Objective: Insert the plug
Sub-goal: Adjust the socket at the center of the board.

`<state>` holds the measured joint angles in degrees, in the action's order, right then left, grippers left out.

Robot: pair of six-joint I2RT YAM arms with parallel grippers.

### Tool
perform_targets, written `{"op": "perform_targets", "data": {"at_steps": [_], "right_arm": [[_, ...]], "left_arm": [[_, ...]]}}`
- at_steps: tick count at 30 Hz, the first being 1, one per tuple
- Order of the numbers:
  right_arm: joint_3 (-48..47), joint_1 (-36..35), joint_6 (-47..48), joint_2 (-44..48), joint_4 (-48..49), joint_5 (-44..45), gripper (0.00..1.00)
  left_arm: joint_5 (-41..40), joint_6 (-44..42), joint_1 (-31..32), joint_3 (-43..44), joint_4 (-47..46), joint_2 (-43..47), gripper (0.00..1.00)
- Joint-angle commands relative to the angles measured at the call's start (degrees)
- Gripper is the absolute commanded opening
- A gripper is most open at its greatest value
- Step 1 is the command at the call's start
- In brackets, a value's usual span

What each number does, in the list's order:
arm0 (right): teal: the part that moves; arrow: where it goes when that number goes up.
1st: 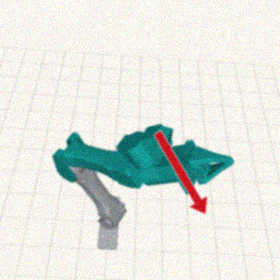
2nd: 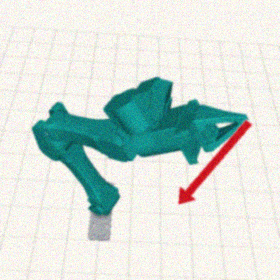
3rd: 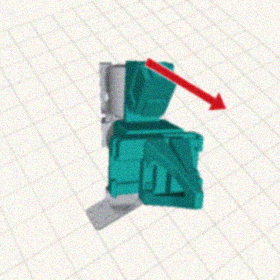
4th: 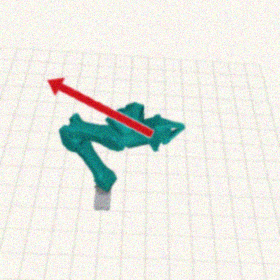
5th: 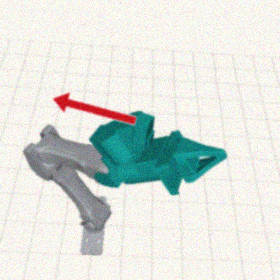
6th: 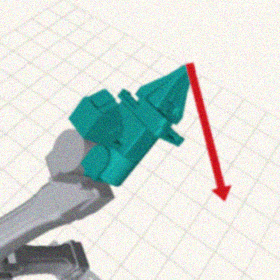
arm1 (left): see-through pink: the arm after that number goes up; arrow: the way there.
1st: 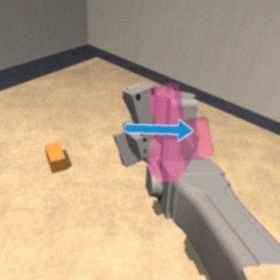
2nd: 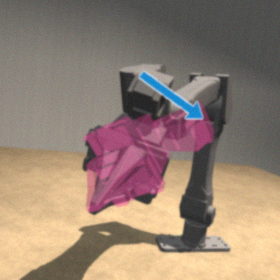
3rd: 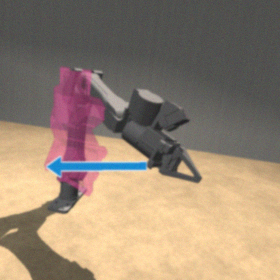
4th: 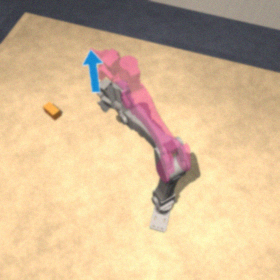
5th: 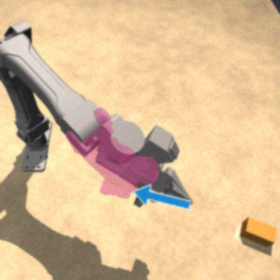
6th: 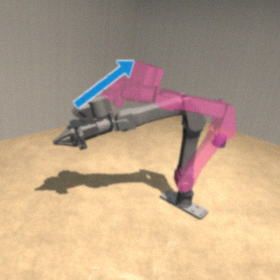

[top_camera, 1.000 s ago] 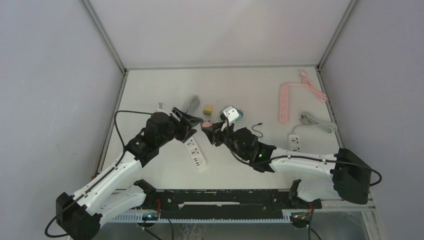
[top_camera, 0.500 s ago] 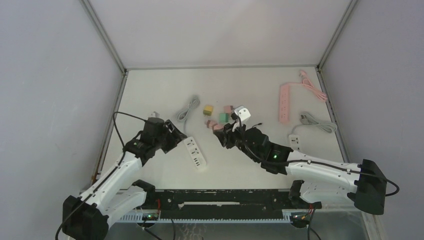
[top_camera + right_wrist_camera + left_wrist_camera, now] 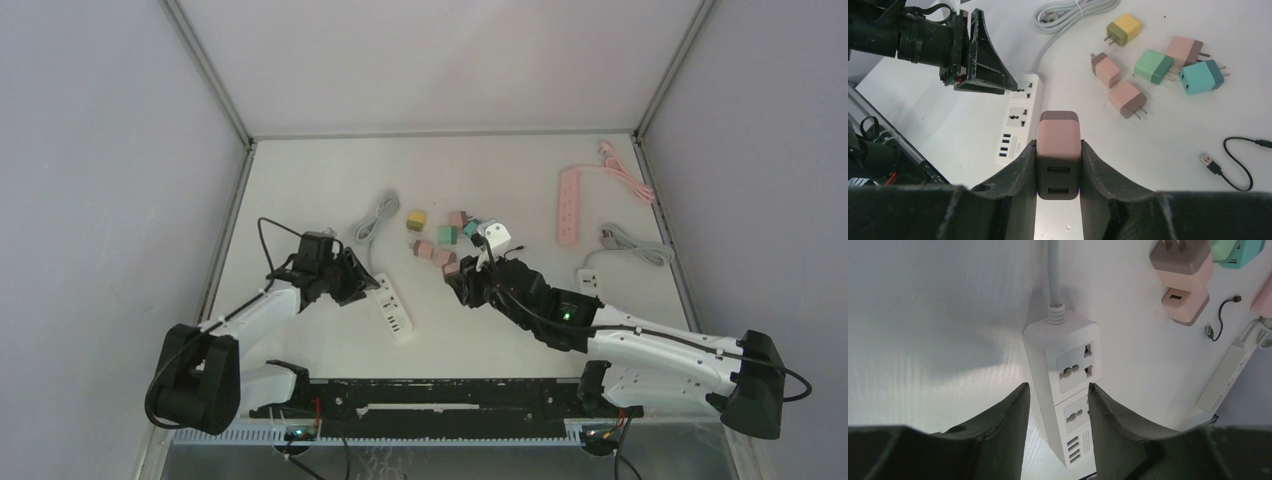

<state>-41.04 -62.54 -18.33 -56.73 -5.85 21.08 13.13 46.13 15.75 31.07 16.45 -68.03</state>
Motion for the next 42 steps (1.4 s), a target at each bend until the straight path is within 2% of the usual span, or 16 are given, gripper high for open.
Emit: {"op": "perform_targets", "data": {"at_steps": [1, 13, 16, 22, 32, 36, 42], "right_arm": [[-2.7, 0.3, -1.7, 1.4, -1.3, 0.7, 0.0], [-2.7, 0.4, -2.1, 1.5, -2.1, -0.9, 0.0], [-3.0, 0.5, -2.1, 1.6, -2.2, -2.2, 0.0], [-7.1, 0.6, -1.6, -0.6, -5.7, -4.3, 0.0], [-15.7, 1.2, 0.2, -7.0, -15.1, -8.9, 0.0], [-18.2, 2.2, 0.7, -9.7, -17.3, -11.4, 0.0], [-23.3, 5.2, 2.7, -14.8, -21.2, -16.7, 0.0]], "left_arm": [[6.1, 0.0, -0.6, -1.9, -7.7, -2.6, 0.49], [9.8, 2.5, 0.2, -7.0, -16.7, -6.5, 0.37], [9.7, 2.6, 1.9, -7.4, -17.4, -6.7, 0.32], [8.4, 2.4, 6.5, -7.2, -18.1, -7.7, 0.3], [4.4, 1.7, 14.5, -5.3, -18.2, -9.3, 0.3], [3.0, 1.7, 15.5, -5.1, -17.2, -7.6, 0.31], [-1.3, -1.2, 15.0, -3.8, -11.1, 0.8, 0.44]]}}
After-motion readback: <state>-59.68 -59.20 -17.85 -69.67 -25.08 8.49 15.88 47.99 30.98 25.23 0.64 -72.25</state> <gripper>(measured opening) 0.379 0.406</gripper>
